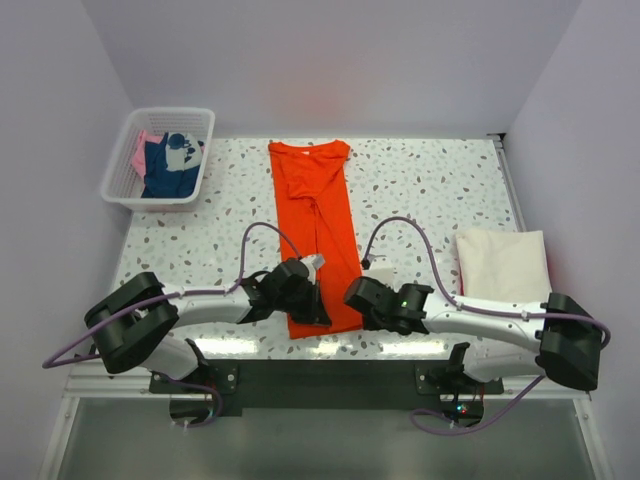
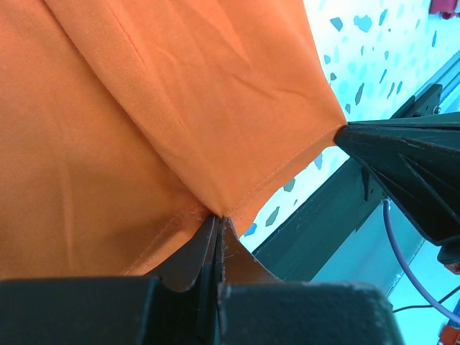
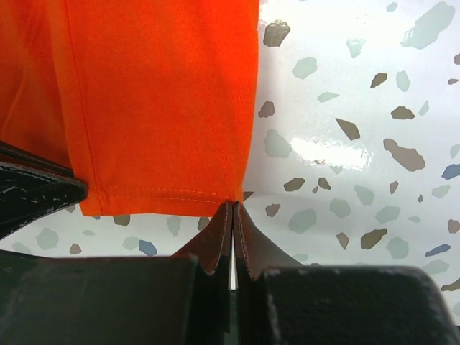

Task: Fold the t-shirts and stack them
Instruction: Fold the tshirt

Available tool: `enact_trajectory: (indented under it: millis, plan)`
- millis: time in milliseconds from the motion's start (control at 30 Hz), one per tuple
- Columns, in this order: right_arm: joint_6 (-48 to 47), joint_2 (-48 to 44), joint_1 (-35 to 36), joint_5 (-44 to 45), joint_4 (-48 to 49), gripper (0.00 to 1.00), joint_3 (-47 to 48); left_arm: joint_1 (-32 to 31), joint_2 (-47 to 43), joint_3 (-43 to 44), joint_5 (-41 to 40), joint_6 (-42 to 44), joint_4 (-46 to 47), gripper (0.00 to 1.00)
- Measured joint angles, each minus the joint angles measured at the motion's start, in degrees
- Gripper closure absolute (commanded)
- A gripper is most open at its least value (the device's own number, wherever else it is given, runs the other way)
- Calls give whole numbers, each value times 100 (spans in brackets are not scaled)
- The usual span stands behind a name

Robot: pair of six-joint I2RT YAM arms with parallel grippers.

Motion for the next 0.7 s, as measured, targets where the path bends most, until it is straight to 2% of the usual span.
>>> enact_trajectory:
  millis: [333, 433, 567, 700]
  plan:
    - [199, -15, 0, 13, -4, 100, -345, -2, 0, 0, 90, 4, 15, 99]
    - [243, -15, 0, 11, 57, 100, -413, -2, 0, 0, 107, 44, 13, 90]
    - [254, -15, 0, 13, 70, 100, -431, -2, -63, 0, 103, 96, -48, 73]
    - [251, -15, 0, 11, 81, 100, -437, -2, -295, 0, 96, 103, -129, 66]
